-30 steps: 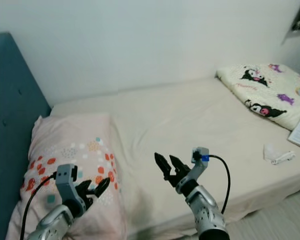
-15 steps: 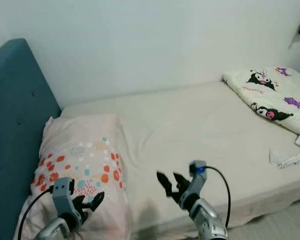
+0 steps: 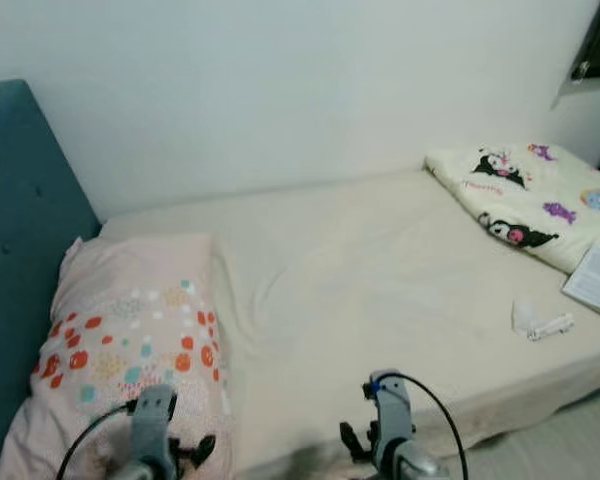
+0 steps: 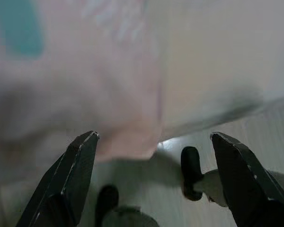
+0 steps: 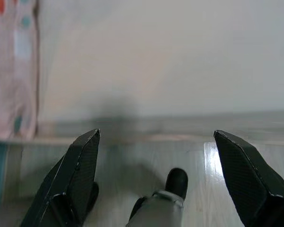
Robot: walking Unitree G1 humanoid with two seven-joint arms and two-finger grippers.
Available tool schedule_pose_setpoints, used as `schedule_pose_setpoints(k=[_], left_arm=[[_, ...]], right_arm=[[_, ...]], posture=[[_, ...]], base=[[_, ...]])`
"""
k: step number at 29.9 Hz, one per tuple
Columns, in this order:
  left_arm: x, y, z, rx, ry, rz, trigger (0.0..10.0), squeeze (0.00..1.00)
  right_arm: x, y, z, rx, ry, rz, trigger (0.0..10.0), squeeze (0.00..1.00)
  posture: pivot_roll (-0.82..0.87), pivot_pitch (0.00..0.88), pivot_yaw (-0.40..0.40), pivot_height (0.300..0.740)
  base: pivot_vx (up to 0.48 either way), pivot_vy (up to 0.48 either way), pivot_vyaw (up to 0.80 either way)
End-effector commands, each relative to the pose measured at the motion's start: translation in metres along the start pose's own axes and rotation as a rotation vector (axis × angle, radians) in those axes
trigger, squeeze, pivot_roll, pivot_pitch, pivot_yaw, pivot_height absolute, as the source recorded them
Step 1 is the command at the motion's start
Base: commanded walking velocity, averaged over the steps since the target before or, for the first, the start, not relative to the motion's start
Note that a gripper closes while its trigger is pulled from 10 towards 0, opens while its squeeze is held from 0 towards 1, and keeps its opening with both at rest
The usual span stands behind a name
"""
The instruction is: Clean up the room
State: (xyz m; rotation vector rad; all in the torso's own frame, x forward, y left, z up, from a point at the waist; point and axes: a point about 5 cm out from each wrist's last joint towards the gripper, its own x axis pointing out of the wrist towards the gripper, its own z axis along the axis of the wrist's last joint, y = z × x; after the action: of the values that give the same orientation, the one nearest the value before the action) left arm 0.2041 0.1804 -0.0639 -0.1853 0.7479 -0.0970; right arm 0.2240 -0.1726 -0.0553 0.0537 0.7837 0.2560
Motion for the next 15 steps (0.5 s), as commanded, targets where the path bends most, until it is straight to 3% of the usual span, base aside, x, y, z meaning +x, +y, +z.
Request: schedule_pose_setpoints(k=[1, 12, 15], left_arm=[[-0.001, 0.003, -0.004, 0.004, 0.017, 0.015, 10.0, 0.0], [0.004, 0.001, 0.012, 0.016, -0.036, -0.013, 10.0, 0.0], [0.006, -0.002, 0.016, 0.023, -0.047, -0.025, 10.0, 0.0]], right_arm=[[0.0, -0.001, 0.0, -0.003, -0.005, -0.018, 10.0, 0.0], [0.0, -0.005, 0.002, -0.018, -0.021, -0.05, 10.0, 0.0], [0.0, -0.005, 0.002, -0.029, -0.018, -0.041, 10.0, 0.0]], posture=[[-0.07, 0.0, -0.035, 0.74], [-0.08, 0.0, -0.035, 0.74], [-0.08, 0.0, -0.034, 0.74]], base=[[0.0, -0.48, 0.0], [0.0, -0.48, 0.0], [0.0, -0.48, 0.66]])
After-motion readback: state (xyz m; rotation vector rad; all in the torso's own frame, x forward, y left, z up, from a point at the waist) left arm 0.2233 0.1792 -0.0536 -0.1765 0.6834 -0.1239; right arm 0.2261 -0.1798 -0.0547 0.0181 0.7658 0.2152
